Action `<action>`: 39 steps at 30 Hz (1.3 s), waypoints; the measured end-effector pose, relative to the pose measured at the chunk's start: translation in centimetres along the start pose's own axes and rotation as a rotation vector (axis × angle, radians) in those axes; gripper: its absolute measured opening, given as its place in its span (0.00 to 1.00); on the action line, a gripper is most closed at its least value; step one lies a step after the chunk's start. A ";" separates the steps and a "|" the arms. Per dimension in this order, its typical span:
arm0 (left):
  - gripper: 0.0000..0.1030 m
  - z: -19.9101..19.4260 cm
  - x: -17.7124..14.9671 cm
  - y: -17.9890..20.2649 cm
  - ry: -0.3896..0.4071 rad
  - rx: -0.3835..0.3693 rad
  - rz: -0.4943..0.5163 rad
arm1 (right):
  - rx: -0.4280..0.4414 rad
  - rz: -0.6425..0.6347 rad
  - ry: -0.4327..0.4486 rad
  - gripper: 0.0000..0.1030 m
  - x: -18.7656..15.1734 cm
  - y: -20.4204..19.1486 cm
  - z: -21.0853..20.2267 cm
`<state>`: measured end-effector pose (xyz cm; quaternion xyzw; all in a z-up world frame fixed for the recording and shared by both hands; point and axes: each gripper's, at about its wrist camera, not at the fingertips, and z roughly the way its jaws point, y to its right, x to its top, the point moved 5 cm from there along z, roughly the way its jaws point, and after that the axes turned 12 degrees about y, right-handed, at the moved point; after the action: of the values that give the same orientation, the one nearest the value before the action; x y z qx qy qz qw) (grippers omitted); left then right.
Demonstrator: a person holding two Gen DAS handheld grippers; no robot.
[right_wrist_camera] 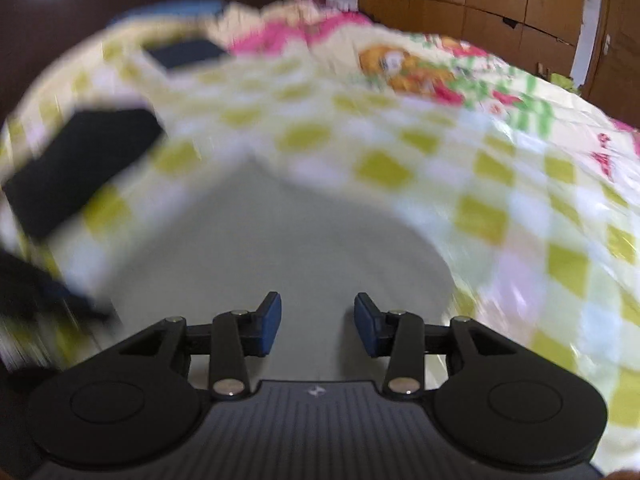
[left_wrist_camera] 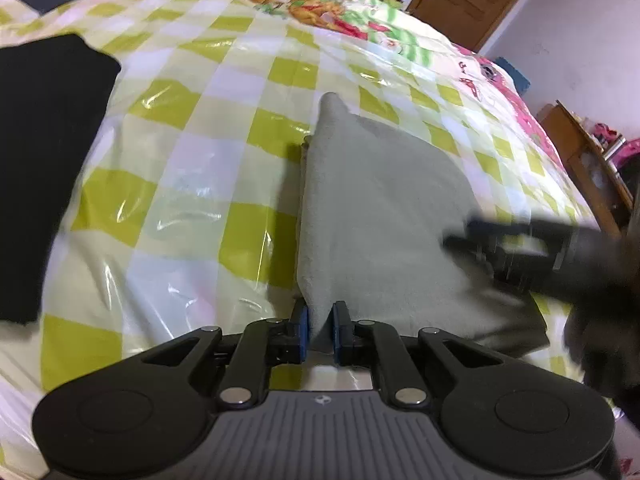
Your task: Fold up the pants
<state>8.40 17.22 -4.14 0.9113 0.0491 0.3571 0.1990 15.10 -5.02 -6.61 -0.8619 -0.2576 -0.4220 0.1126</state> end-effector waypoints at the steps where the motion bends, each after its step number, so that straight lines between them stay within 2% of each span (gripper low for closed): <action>1: 0.24 0.1 -0.1 0.0 -0.007 -0.007 -0.013 | -0.004 0.047 -0.026 0.40 -1.0 0.8 0.2; 3: 0.24 0.1 -0.1 0.3 -0.017 -0.016 -0.025 | -0.020 0.141 -0.025 0.40 -1.1 2.3 -0.4; 5: 0.26 0.1 0.0 0.5 -0.020 0.006 -0.001 | -0.044 0.115 0.038 0.41 0.3 1.9 -2.1; 8: 0.34 0.2 0.1 0.3 -0.039 0.031 0.032 | 0.044 0.054 0.112 0.42 1.1 -0.3 -4.5; 10: 0.40 0.0 0.2 0.4 -0.037 0.060 0.077 | 0.122 0.022 0.084 0.45 0.1 -1.8 -4.6; 13: 0.46 -0.7 0.3 0.4 -0.034 0.083 0.127 | 0.109 0.013 0.006 0.46 -2.8 -1.8 -3.3; 14: 0.47 -0.9 0.3 0.3 -0.035 0.092 0.131 | 0.110 0.034 0.005 0.46 -3.1 -1.5 -3.2; 18: 0.47 -2.2 0.4 0.1 -0.033 0.171 0.212 | 0.085 0.026 0.090 0.47 -0.3 -1.3 -5.2; 20: 0.47 -3.0 0.9 -0.1 -0.013 0.200 0.216 | 0.094 0.014 0.143 0.48 1.0 -1.3 -5.7; 23: 0.47 -3.7 2.5 1.0 0.073 0.189 0.233 | 0.125 0.017 0.169 0.51 2.5 -1.7 -4.3; 26: 0.47 -2.3 3.7 3.0 0.127 0.127 0.247 | 0.140 0.029 0.139 0.51 1.9 -2.3 -2.3; 30: 0.47 1.7 3.2 4.6 0.110 0.084 0.297 | 0.153 0.039 0.082 0.51 -0.1 -2.6 -1.8; 33: 0.53 4.8 1.8 3.7 0.037 0.148 0.331 | 0.143 0.077 0.025 0.51 -2.2 -1.8 -1.6; 36: 0.53 4.6 2.4 3.1 0.033 0.134 0.272 | 0.132 0.109 0.042 0.51 -1.7 -0.7 -2.7; 39: 0.53 3.6 4.0 4.2 0.107 0.148 0.299 | 0.129 0.135 0.105 0.51 0.1 0.0 -3.4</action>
<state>13.55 13.14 -2.28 0.9003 -0.0506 0.4262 0.0730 12.87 -6.38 -4.46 -0.8450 -0.2194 -0.4406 0.2093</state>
